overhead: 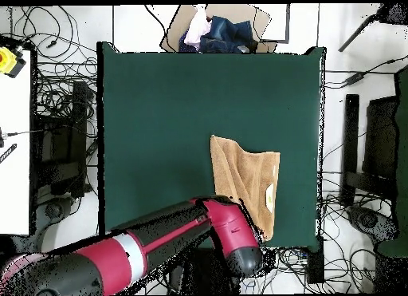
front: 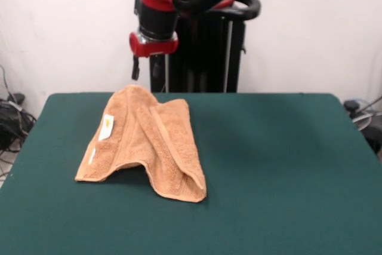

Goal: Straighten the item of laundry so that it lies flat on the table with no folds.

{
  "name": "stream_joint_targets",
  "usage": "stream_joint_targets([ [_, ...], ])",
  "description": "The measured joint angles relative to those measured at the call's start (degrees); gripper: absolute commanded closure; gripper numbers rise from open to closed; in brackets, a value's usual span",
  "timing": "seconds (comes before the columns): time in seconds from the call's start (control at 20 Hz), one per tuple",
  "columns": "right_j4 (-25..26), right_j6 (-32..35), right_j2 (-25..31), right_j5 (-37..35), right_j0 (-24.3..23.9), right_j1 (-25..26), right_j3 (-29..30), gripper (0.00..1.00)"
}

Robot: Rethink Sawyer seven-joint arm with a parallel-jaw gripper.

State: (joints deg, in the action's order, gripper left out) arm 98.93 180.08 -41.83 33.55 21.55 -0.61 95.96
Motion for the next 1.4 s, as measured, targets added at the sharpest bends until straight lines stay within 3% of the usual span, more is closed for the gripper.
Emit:
stream_joint_targets([
  [0.6,-4.1,0.0,0.0,-2.6,2.2,2.2,-4.5,0.00],
  [1.4,-7.3,0.0,0.5,-2.8,2.2,5.1,-6.1,0.00],
])
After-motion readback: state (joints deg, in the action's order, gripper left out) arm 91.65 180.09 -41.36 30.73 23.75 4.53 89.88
